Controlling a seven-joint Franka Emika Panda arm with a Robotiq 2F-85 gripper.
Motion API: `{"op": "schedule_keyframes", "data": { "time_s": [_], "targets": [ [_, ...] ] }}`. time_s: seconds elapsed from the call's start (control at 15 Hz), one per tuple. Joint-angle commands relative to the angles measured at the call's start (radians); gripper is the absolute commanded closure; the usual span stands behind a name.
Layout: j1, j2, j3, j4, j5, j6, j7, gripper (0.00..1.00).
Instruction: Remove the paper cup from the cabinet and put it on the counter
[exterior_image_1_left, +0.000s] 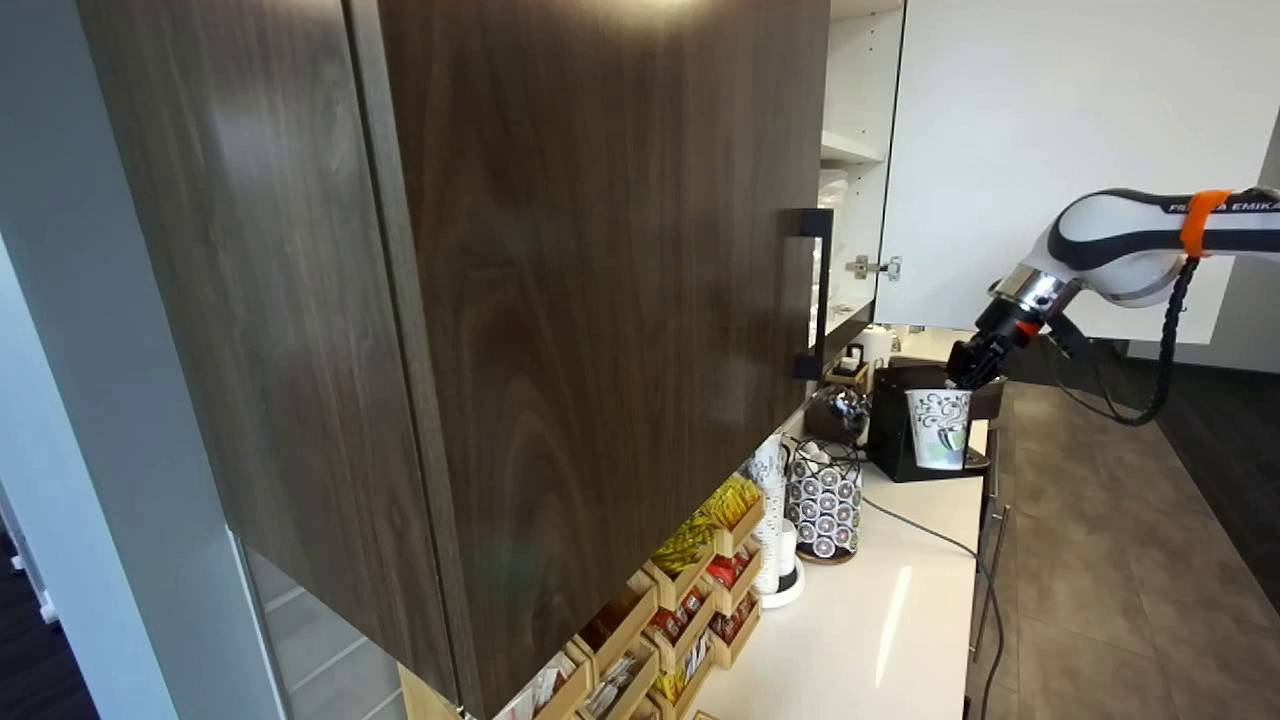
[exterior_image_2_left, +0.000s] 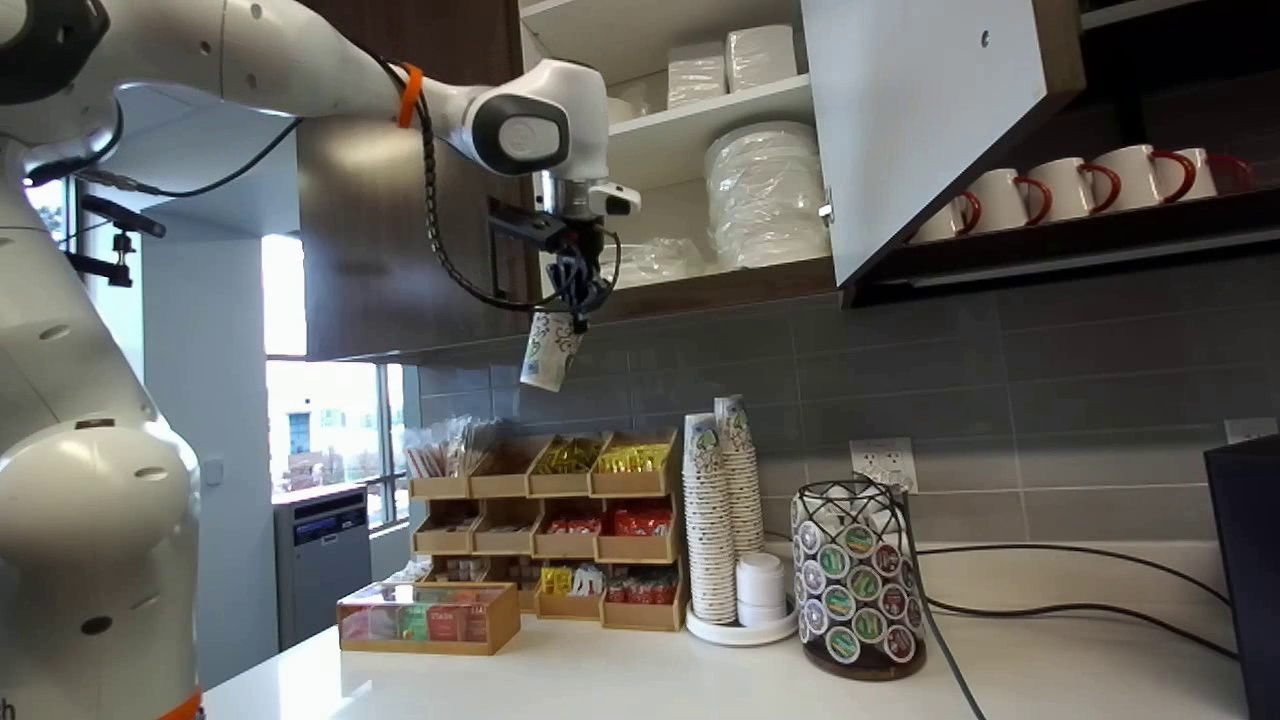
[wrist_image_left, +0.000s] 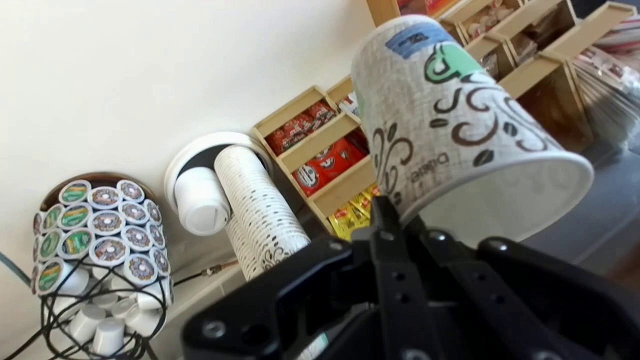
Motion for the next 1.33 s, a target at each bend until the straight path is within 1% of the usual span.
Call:
{"op": "schedule_keyframes", "data": {
  "time_s": [0.0,0.07,0.2,0.4,0.53,0.6,0.73,0.93,1.0,1.07,1.27],
  "targets": [
    [0.002,-0.035,0.007,-0.188,0.006,0.129,-0.081,0.99],
    [0.001,-0.034,0.006,-0.229,0.004,0.16,-0.095,0.99],
    [0.013,-0.033,0.002,-0.323,0.024,0.265,-0.149,0.99],
    [0.04,-0.008,0.001,-0.452,0.097,0.506,-0.17,0.99],
    [0.079,0.028,-0.01,-0.488,0.153,0.612,-0.175,0.99],
    [0.058,0.013,-0.011,-0.446,0.083,0.534,-0.144,0.96],
    [0.075,0.03,-0.009,-0.477,0.108,0.594,-0.146,0.96],
    [0.077,0.033,-0.01,-0.478,0.115,0.598,-0.147,0.96],
    [0.077,0.033,-0.01,-0.477,0.116,0.598,-0.147,0.99],
    [0.089,0.05,-0.017,-0.499,0.141,0.614,-0.166,0.99],
    [0.126,0.084,-0.027,-0.555,0.192,0.732,-0.272,0.99]
  ]
}}
